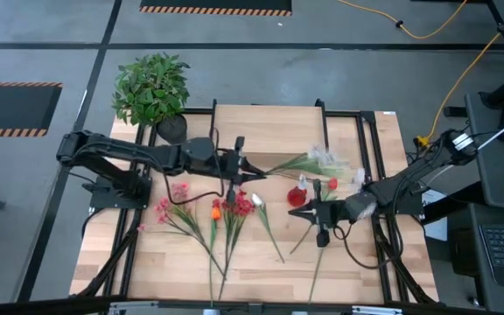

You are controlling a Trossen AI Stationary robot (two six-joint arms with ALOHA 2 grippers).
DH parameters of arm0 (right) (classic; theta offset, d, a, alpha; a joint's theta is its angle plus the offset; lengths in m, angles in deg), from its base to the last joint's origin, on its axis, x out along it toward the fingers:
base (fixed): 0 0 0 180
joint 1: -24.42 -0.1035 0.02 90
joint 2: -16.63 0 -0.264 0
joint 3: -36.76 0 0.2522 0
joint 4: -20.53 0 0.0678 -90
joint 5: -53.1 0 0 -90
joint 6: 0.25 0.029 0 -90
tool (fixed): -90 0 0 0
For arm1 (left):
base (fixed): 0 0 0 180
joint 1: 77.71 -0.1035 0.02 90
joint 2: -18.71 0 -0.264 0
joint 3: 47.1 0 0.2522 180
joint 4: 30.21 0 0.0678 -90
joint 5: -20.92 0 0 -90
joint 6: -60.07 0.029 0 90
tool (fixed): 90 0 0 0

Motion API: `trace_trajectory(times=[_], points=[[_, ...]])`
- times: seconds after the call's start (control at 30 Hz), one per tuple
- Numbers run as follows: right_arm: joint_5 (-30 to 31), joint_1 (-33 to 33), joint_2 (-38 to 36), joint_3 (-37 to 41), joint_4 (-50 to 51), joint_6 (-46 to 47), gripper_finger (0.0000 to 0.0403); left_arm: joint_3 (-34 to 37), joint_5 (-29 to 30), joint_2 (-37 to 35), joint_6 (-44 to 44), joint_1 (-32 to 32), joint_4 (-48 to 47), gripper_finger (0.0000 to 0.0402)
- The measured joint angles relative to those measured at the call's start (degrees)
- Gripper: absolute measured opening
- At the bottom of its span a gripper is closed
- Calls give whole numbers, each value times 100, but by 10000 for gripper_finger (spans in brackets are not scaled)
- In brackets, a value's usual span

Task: Pick and place flowers into a vace then onto a shelf
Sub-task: Put the white flowers into the red vase

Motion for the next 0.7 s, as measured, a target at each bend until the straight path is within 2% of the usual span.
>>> trace_trajectory(times=[0.23,0.57,0.7], points=[[-67,-1,-113,534,-903,-22,2,1,-232,435,60,228,902,12],[-83,-28,-112,623,-998,127,2,-1,-185,930,-6,510,1715,12],[-87,-97,-106,623,-985,129,3,-1,2,1109,93,672,1833,12]])
